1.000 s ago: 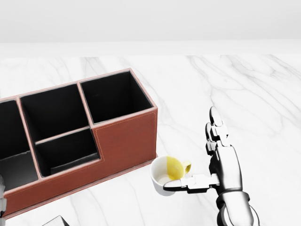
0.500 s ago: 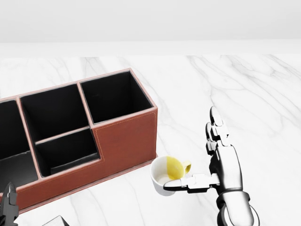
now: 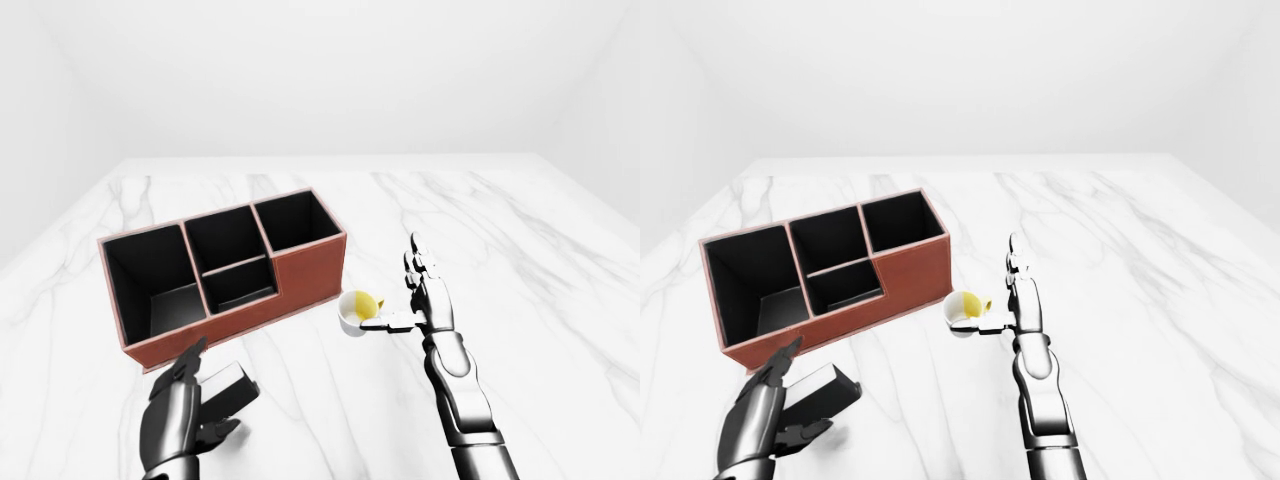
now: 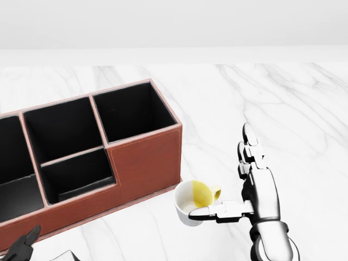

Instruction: Pick up the book and place it in the front compartment of the caddy.

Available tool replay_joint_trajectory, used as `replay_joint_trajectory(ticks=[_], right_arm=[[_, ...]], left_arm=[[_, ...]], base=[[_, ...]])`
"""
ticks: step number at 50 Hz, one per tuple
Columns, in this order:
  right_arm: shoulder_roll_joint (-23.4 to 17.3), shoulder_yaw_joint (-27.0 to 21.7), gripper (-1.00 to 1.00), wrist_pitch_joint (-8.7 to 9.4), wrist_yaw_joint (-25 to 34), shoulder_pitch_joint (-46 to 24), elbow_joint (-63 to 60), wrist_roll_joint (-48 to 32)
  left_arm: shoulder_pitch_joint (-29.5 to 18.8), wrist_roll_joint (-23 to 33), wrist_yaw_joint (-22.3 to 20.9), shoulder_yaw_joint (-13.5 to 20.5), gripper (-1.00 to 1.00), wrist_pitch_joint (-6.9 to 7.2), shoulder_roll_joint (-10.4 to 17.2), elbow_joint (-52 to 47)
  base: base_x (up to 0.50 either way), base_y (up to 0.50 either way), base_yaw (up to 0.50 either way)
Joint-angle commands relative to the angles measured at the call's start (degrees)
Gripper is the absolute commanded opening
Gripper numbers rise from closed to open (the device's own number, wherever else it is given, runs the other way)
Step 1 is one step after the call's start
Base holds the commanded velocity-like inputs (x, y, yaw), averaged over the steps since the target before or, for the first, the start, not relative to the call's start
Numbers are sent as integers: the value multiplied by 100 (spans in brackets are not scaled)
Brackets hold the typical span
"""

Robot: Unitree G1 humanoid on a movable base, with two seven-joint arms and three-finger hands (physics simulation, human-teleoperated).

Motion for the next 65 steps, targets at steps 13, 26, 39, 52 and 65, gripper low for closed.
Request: replay_joint_trajectory(ticks=[13,26,39,52,65], right_arm=[[-37,-74,100,-178,16,-89,288,70],[-16,-48,100,-109,-10,-45,171,59],[-35,-78,100,-104,-1,-58,168,95],[-38,-85,100,-18,1,-55,65,107],[-34,-85,100,-71,5,-66,107,115]], left_arm=[[-72,142,18,-108,-87,-177,155,530],[-65,155,40,-133,-89,-198,167,559],[34,92,-81,-116,-91,-225,113,212],[-71,-16,-372,60,-93,-149,-22,-379],[-215,61,-824,-17,-94,0,-216,-1226]], base=[[0,0,0],[0,0,0],[0,0,0],[0,0,0],[0,0,0]])
